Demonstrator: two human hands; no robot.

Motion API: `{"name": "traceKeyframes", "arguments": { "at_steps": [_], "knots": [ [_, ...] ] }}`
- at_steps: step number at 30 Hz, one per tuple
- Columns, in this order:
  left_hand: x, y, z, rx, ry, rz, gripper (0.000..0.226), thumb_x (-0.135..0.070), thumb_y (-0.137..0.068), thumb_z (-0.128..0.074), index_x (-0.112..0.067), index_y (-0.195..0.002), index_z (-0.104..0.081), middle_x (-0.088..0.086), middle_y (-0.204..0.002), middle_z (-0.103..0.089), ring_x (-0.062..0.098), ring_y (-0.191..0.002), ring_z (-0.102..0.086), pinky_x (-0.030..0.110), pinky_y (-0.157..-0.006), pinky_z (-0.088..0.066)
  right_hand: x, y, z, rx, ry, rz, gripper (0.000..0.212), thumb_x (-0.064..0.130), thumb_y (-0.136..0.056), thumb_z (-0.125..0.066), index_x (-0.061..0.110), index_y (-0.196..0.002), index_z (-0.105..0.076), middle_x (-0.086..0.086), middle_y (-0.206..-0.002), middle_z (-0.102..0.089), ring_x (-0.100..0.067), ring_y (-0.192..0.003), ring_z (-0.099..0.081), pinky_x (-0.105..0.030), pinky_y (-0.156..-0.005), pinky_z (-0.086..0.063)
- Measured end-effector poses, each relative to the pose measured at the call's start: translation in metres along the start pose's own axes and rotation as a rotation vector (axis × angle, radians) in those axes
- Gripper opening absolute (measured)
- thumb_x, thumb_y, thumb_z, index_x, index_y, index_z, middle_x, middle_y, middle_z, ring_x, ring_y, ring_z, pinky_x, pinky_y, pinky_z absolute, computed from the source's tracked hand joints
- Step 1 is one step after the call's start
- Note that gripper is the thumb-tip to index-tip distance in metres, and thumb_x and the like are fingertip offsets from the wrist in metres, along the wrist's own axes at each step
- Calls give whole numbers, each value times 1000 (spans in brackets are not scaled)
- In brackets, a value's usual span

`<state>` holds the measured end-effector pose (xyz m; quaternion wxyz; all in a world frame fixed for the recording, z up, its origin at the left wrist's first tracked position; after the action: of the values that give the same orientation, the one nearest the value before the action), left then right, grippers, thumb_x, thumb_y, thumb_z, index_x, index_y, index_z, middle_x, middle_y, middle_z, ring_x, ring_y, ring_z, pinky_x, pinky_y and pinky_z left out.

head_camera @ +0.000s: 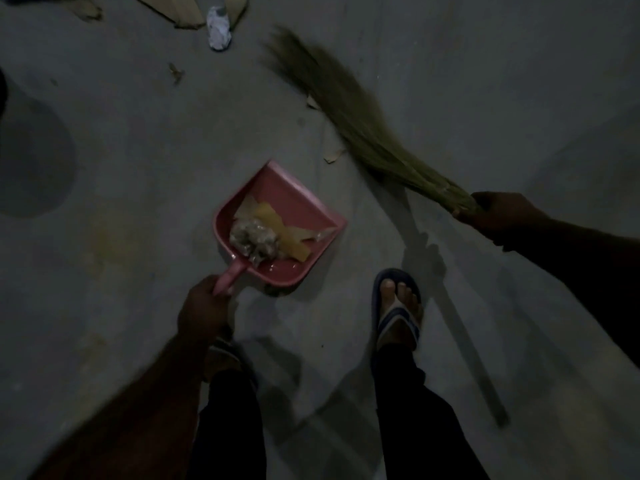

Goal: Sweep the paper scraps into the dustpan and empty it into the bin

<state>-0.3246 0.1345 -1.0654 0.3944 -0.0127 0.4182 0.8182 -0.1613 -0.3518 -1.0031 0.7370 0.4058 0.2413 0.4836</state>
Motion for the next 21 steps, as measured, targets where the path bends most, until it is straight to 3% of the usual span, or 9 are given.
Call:
{"name": "traceKeyframes", "arguments": {
  "at_steps": [6,11,16,21],
  "knots": [
    [-65,-58,-28,-179,112,8,21,-22,-87,-65,-8,-103,-67,22,-96,-68,37,-91,-64,39,-76,-48,-1,19,-47,50,-36,45,58,61,-94,-51,25,-140,-53,-10,-104,-64,-25,-67,-66,-32,-51,-58],
    [-71,-77,-17,-179,71,-3,26,-24,-86,-66,-9,-107,-66,21,-99,-68,37,-92,-63,41,-79,-51,-8,30,-67,2,-196,78,49,59,-92,-58,30,-132,-59,-5,-96,-68,-23,-64,-67,-31,-48,-56],
    [-63,-71,-6,-188,27,-24,25,-22,-86,-66,-6,-106,-67,21,-97,-68,37,-89,-63,40,-76,-49,-14,38,-69,-92,-46,217,52,55,-94,-56,24,-136,-57,-12,-116,-70,-30,-96,-66,-33,-75,-50],
    [-50,-60,3,-171,64,-7,23,-24,-86,-67,-10,-104,-68,16,-93,-68,34,-86,-62,35,-72,-45,-19,41,-58,-224,55,229,59,59,-94,-53,23,-141,-50,-16,-119,-68,-36,-102,-65,-38,-76,-51]
  ]
}}
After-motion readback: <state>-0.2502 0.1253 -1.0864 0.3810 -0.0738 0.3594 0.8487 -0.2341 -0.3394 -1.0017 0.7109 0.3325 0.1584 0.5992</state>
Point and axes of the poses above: each hand's wrist, its own y-axis away from the middle knuckle, its own z-axis out of the back of the hand, x = y × z, the point moved 2 cm from there along -y, towards the middle knuckle
